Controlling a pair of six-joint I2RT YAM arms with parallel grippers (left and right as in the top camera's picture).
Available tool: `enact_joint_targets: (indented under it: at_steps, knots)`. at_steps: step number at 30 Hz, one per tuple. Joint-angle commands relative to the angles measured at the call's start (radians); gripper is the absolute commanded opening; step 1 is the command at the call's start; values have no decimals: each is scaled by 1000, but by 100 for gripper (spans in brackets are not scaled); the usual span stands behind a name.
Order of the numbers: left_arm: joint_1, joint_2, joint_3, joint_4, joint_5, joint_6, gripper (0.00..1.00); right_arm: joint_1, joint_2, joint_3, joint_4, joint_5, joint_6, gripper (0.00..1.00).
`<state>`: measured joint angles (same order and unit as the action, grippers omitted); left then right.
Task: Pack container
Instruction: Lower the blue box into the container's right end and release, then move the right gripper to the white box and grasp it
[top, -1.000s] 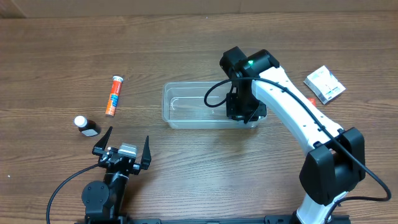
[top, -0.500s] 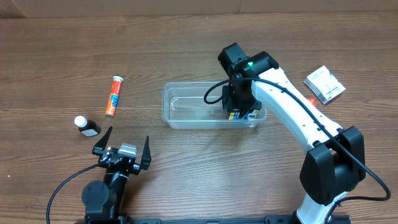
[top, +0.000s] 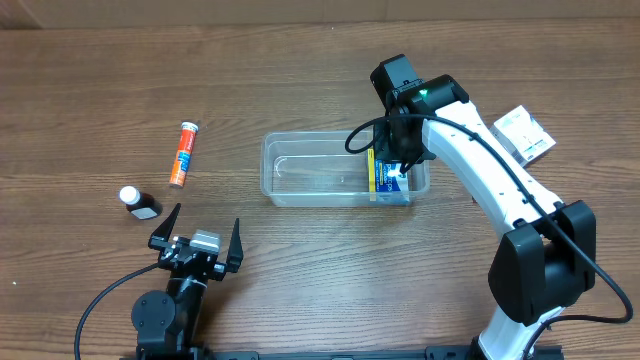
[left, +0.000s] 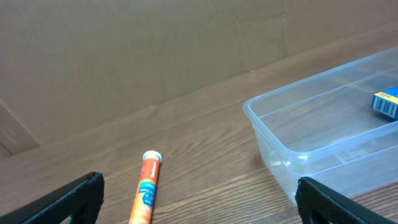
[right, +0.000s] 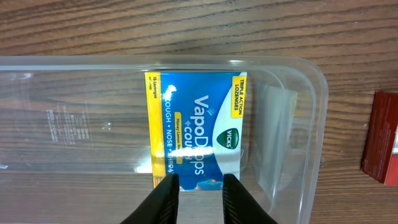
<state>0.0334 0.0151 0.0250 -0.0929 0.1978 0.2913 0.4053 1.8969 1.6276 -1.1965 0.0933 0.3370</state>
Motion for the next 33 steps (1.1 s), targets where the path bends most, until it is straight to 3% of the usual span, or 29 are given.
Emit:
enact_joint_targets:
  at_steps: [1, 4, 8, 11, 13, 16, 20, 33]
  knots:
    - [6, -10, -5, 1, 5, -7, 100, -3, -24, 9, -3, 9, -12, 25]
    - [6, -10, -5, 1, 5, -7, 100, -5, -31, 166, -91, 4, -23, 34]
    - [6, -10, -5, 1, 5, -7, 100, -105, -31, 445, -254, 18, -95, 84]
    - [6, -10, -5, 1, 5, -7, 100, -268, -31, 487, -283, 14, -228, 91]
    - [6, -10, -5, 1, 5, -7, 100, -341, -28, 473, -279, 14, -311, 100]
    - [6, -10, -5, 1, 5, -7, 100, -467, -17, 467, -239, -29, -509, 100]
    - [6, -10, -5, 1, 5, -7, 100, -572, 2, 467, -98, -73, -613, 100]
    - [6, -10, -5, 1, 5, -7, 100, -680, 337, 467, -106, -94, -710, 100]
